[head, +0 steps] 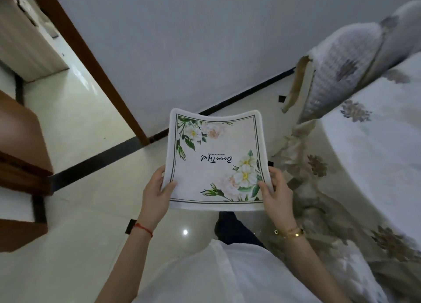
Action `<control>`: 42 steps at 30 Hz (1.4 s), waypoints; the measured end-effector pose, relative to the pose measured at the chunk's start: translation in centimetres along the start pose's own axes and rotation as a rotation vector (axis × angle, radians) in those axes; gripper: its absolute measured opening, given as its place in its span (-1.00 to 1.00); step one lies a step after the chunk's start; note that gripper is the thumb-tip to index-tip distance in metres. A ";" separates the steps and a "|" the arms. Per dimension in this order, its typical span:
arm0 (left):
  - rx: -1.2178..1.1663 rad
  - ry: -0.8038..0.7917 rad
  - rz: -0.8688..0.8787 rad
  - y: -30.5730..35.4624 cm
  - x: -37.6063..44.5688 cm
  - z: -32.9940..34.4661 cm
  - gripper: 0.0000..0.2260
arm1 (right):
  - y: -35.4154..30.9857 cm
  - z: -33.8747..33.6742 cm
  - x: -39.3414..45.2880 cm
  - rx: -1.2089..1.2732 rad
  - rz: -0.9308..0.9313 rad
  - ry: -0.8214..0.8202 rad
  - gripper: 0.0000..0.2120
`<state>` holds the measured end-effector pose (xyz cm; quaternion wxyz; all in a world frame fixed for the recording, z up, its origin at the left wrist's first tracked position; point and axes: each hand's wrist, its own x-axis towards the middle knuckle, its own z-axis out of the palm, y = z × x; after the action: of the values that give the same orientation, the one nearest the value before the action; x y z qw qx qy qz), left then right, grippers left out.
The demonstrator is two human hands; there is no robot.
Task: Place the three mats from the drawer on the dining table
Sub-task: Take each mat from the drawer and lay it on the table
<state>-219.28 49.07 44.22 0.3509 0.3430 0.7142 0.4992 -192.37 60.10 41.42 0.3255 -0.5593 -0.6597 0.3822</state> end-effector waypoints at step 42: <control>0.127 -1.396 0.499 35.4 76.7 61.3 -0.66 | 1.3 -13.9 64.7 0.034 0.556 1.368 -0.69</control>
<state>-202.35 151.92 50.17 0.5788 0.7520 0.2535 0.1878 -190.34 126.00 47.26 0.5640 -0.8139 -0.1374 0.0266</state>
